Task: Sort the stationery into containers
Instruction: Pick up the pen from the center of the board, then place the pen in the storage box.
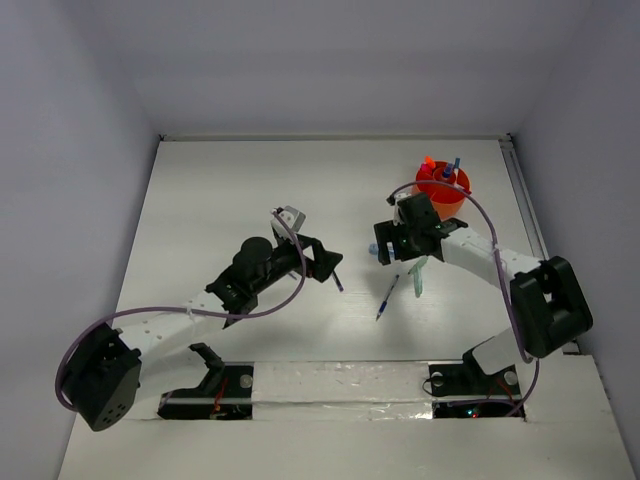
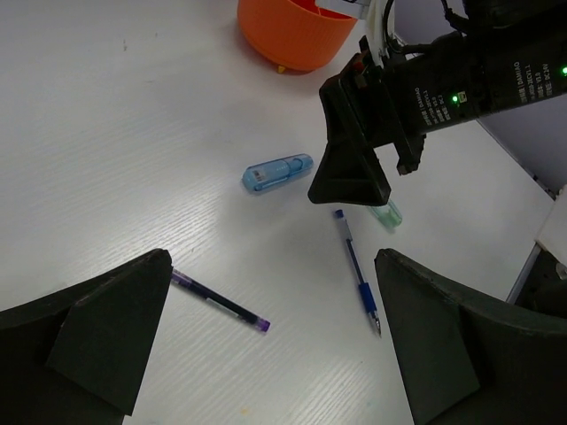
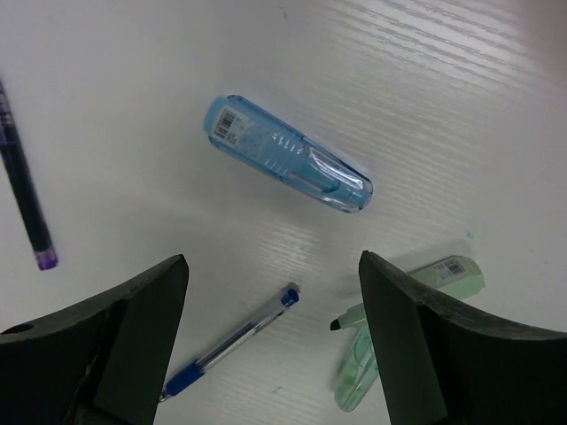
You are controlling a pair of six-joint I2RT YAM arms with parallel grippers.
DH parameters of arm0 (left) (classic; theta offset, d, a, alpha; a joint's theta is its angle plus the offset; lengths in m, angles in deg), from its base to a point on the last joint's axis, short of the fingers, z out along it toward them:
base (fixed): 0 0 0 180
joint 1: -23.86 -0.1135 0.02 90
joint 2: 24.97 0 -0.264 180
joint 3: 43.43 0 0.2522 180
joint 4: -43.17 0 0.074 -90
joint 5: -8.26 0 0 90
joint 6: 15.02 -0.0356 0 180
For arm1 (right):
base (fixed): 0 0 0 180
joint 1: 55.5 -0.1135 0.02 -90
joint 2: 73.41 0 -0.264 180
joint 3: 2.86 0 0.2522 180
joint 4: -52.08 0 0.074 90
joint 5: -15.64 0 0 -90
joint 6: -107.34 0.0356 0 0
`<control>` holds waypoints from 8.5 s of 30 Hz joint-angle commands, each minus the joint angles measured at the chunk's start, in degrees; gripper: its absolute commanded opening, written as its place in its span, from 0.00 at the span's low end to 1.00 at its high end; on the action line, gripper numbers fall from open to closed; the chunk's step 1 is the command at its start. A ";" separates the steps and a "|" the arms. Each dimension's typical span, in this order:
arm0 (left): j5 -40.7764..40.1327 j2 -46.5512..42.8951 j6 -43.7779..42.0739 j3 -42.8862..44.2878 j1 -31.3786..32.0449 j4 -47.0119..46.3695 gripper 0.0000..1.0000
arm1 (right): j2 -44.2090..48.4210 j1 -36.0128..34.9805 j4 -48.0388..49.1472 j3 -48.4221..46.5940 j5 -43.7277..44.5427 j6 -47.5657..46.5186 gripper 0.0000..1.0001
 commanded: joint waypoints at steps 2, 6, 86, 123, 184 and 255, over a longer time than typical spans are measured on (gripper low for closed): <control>-0.82 0.49 -1.28 2.55 0.37 -0.74 0.99 | -2.88 -0.46 -1.40 -4.70 5.24 -2.53 0.85; -0.56 0.49 -1.10 2.55 0.37 -1.00 0.99 | -8.34 -0.46 -2.46 -6.99 6.03 -3.41 0.85; -0.32 -2.85 14.17 1.76 -3.32 -0.47 0.93 | 8.79 -10.37 -1.75 -5.14 -12.45 -4.38 0.17; 14.65 13.50 30.62 1.76 -6.22 -16.82 0.23 | 12.74 -21.73 8.09 -0.22 -3.03 -6.31 0.19; 14.65 14.03 35.11 -2.46 0.46 -24.64 0.00 | 14.15 -20.58 20.57 -17.45 5.50 -8.07 0.00; 4.80 -5.57 49.17 -11.51 -12.99 -43.81 0.17 | 13.97 -20.06 59.87 5.41 -10.68 30.17 0.00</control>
